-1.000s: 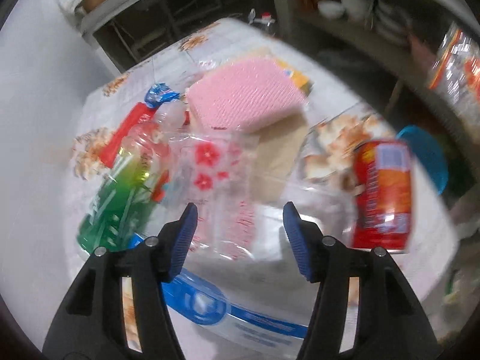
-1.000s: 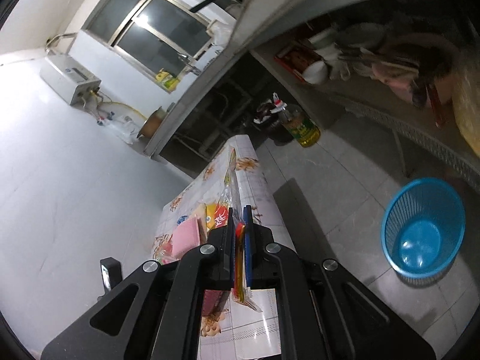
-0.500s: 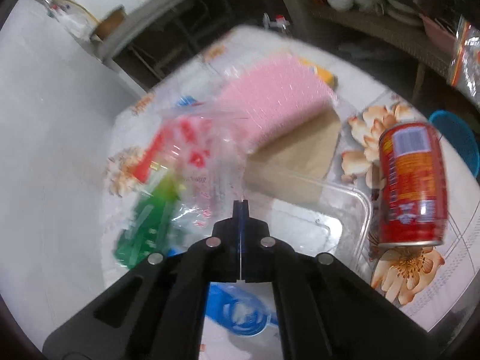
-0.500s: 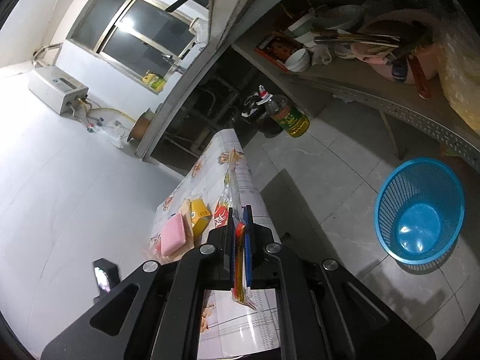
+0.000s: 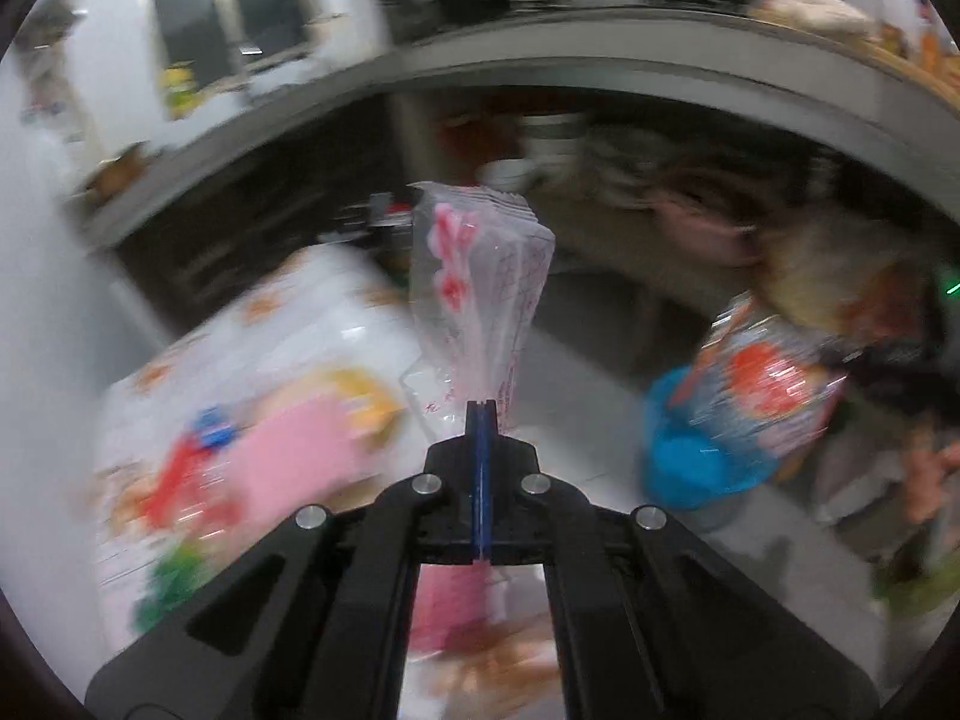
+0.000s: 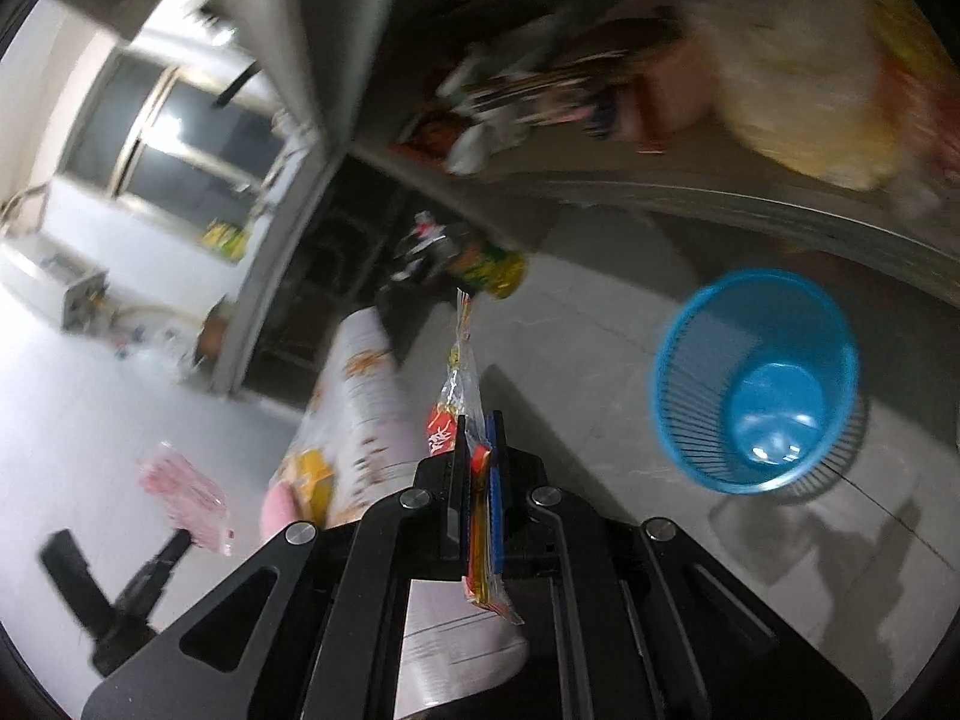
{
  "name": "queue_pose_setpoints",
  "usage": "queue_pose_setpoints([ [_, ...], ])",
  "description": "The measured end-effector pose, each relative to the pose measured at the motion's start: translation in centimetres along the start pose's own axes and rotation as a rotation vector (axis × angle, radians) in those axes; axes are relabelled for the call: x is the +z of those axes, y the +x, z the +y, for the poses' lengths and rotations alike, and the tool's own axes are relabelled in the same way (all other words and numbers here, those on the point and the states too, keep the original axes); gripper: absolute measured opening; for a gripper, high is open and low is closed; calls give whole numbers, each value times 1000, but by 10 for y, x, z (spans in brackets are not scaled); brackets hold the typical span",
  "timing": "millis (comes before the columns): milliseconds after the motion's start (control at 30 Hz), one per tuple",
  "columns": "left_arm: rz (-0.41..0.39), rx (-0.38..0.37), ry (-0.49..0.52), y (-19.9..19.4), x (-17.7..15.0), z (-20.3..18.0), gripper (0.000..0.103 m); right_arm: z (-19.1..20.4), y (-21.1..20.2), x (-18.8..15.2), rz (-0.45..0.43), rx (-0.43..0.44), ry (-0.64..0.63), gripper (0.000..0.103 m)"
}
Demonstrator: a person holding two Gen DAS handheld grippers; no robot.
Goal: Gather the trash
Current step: 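Carry the snack bag with the right tool to the blue wastebasket, then open the right tool to drop the bag into the wastebasket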
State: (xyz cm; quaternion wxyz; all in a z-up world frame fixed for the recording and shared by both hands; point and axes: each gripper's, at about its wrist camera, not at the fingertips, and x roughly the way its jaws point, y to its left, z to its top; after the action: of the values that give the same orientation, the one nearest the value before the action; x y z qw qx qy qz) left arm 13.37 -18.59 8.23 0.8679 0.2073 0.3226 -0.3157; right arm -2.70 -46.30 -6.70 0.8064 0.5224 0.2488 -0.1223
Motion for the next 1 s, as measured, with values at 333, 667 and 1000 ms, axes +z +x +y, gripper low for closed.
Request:
queue_pose_setpoints([
  [333,288,-348,36,168,28,-158,0,-107,27,5,-39,-209,218,5],
  [667,461,-386,-11,265,23,-216,33,-194,76,4,2,-364,432,37],
  [1000,458,-374,-60,255,15,-192,42,-188,58,-22,14,-418,351,48],
])
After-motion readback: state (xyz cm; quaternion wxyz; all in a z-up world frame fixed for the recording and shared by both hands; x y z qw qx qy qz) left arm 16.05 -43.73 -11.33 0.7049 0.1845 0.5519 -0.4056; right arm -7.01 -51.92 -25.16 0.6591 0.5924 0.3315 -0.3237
